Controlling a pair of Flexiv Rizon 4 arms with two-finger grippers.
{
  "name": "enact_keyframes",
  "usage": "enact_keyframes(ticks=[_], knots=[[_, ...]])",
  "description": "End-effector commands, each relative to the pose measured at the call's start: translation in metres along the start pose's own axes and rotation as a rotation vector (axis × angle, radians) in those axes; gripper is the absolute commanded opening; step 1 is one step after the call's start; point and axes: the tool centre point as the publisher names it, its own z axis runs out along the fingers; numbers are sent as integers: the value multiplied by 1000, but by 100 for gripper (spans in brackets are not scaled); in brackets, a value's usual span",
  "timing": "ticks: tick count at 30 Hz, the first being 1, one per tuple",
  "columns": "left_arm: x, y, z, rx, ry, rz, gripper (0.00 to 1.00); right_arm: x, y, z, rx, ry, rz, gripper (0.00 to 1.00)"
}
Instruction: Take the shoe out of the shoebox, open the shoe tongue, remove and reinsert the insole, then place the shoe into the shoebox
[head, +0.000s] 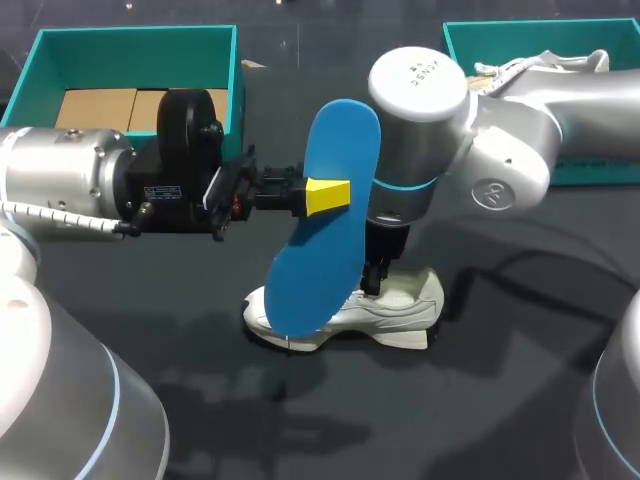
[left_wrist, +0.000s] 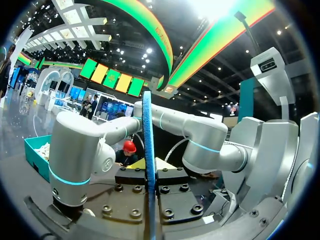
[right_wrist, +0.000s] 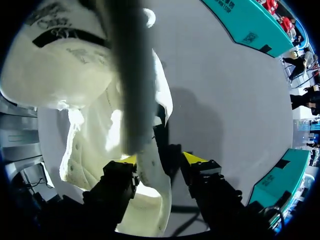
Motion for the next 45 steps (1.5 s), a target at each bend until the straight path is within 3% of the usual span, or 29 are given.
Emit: enact_keyframes(ticks=[1,3,4,5,13,20,26,33,45], knots=[[1,2,1,2,-1,0,0,-1,6,2,17,3,-1,42],[1,2,1,2,-1,0,0,-1,6,2,21,5,-2,32],[1,2,1,2,-1,0,0,-1,6,2,23,7,-4,22],[1,2,1,2,-1,0,0,-1,6,2,27,7,-6,0],[1,2,1,2,-1,0,0,-1,5,0,49,13,4,0],[1,2,1,2,-1,0,0,1,-3,-16,52,21,100,0],[1,2,1,2,-1,0,0,2,-9,-39,16,14,286,0],[1,2,1,2,-1,0,0,4,-15,-56,-122,44,582,0],[1,2,1,2,-1,0,0,7,-14,-59,-130,40,590,0]])
